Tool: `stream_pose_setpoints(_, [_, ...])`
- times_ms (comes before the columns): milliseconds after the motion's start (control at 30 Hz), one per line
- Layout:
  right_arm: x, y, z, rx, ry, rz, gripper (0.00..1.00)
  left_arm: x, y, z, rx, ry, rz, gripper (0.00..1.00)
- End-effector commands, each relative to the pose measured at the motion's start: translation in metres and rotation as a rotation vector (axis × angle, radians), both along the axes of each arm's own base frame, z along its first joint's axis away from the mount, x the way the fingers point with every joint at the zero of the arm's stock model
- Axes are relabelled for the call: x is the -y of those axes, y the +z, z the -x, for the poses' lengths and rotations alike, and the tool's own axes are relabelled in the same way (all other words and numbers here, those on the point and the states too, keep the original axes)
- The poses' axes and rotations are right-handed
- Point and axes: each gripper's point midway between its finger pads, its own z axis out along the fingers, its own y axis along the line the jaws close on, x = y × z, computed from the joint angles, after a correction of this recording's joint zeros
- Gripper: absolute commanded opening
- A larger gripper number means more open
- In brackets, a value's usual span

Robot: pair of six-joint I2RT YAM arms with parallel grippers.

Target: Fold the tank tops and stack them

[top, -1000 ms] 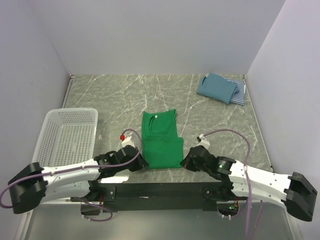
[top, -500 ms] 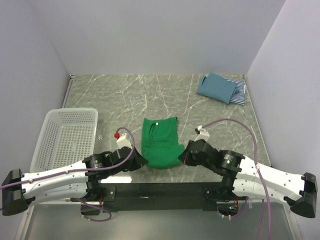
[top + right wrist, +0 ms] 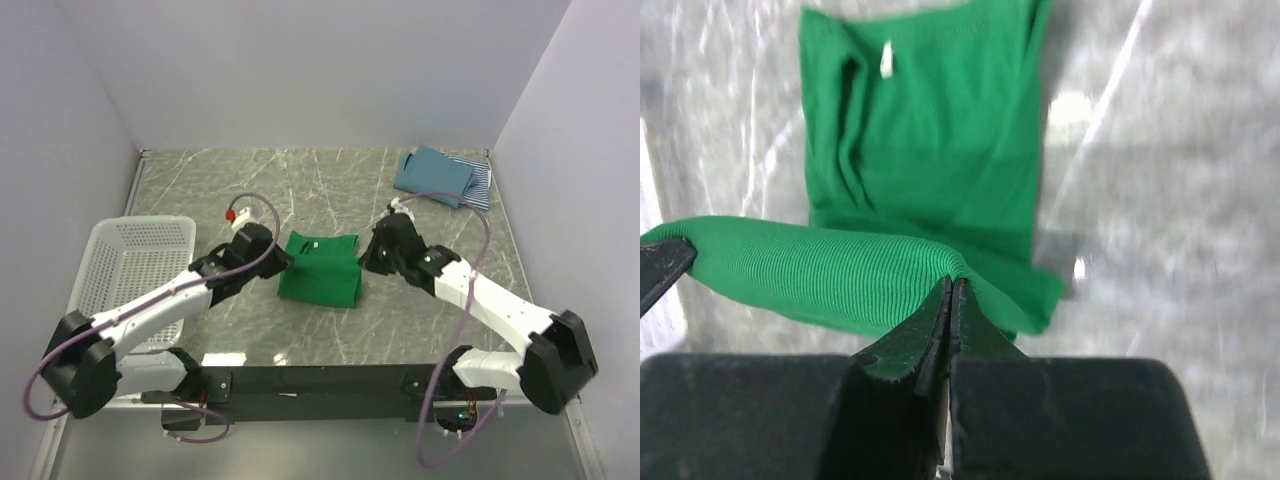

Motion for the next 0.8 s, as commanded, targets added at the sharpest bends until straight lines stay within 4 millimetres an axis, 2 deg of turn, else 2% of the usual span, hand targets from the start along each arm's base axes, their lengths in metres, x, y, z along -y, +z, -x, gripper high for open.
stream_pose_setpoints(0, [-0.005, 0.026, -0.043, 0.089, 0.039, -0.024, 0.0, 0.007, 0.04, -0.042, 0.109, -0.018, 0.043, 0.01])
stream_pose_setpoints(33, [-0.007, 0.027, -0.049, 0.085, 0.049, -0.04, 0.0, 0.008, 0.034, -0.05, 0.095, -0.021, 0.031, 0.01])
stream_pose_setpoints(67, [-0.008, 0.026, -0.06, 0.083, 0.051, -0.031, 0.0, 0.007, 0.033, -0.057, 0.092, -0.015, 0.029, 0.01])
stream_pose_setpoints(100, [-0.009, 0.026, -0.067, 0.082, 0.05, -0.03, 0.0, 0.003, 0.042, -0.07, 0.104, 0.002, 0.037, 0.01])
stream_pose_setpoints(133, [-0.007, 0.016, -0.076, 0.05, 0.05, -0.031, 0.0, 0.006, 0.035, -0.078, 0.089, -0.011, 0.032, 0.01])
stream_pose_setpoints(200, [-0.008, 0.018, -0.095, 0.057, 0.048, -0.029, 0.0, 0.003, 0.038, -0.098, 0.097, -0.003, 0.034, 0.0])
stream_pose_setpoints(233, [-0.003, 0.015, -0.104, 0.051, 0.034, -0.03, 0.0, 0.004, 0.022, -0.107, 0.062, -0.005, 0.015, 0.01])
stream_pose_setpoints(300, [-0.006, 0.001, -0.118, 0.014, 0.044, -0.032, 0.0, 0.005, 0.022, -0.126, 0.064, -0.015, 0.033, 0.01])
stream_pose_setpoints(333, [-0.002, -0.002, -0.128, 0.014, 0.029, -0.031, 0.0, 0.005, 0.003, -0.135, 0.031, -0.014, 0.011, 0.0])
stream_pose_setpoints(367, [-0.002, -0.012, -0.136, -0.008, 0.024, -0.029, 0.0, 0.01, 0.008, -0.146, 0.048, -0.028, 0.031, 0.01])
stream_pose_setpoints(400, [-0.001, -0.015, -0.141, -0.014, 0.02, -0.03, 0.0, 0.007, 0.004, -0.157, 0.049, -0.037, 0.038, 0.01])
stream_pose_setpoints(433, [0.001, -0.027, -0.146, -0.035, 0.014, -0.026, 0.0, 0.009, -0.015, -0.164, 0.016, -0.047, 0.031, 0.01])
stream_pose_setpoints(467, [0.004, -0.028, -0.151, -0.04, 0.001, -0.026, 0.0, 0.014, -0.009, -0.176, 0.032, -0.062, 0.043, 0.01])
stream_pose_setpoints(500, [0.006, -0.032, -0.154, -0.047, -0.007, -0.023, 0.01, 0.013, -0.013, -0.184, 0.034, -0.077, 0.04, 0.05])
stream_pose_setpoints(533, [0.009, -0.039, -0.157, -0.058, -0.017, -0.017, 0.06, 0.015, -0.026, -0.19, 0.018, -0.091, 0.037, 0.21])
stream_pose_setpoints(567, [0.012, -0.041, -0.16, -0.059, -0.031, -0.015, 0.12, 0.015, -0.026, -0.193, 0.021, -0.097, 0.042, 0.28])
stream_pose_setpoints(600, [0.016, -0.043, -0.162, -0.062, -0.046, -0.002, 0.29, 0.015, -0.021, -0.2, 0.052, -0.095, 0.06, 0.35])
stream_pose_setpoints(633, [0.018, -0.044, -0.162, -0.067, -0.051, -0.001, 0.36, 0.016, -0.016, -0.202, 0.066, -0.099, 0.075, 0.43])
stream_pose_setpoints(667, [0.021, -0.042, -0.163, -0.06, -0.057, 0.0, 0.42, 0.014, -0.012, -0.202, 0.074, -0.098, 0.083, 0.47])
stream_pose_setpoints(700, [0.028, -0.041, -0.165, -0.053, -0.078, 0.013, 0.49, 0.01, 0.002, -0.203, 0.104, -0.082, 0.083, 0.5])
stream_pose_setpoints(767, [0.034, -0.032, -0.161, -0.036, -0.095, 0.024, 0.53, 0.004, 0.015, -0.2, 0.127, -0.069, 0.072, 0.61])
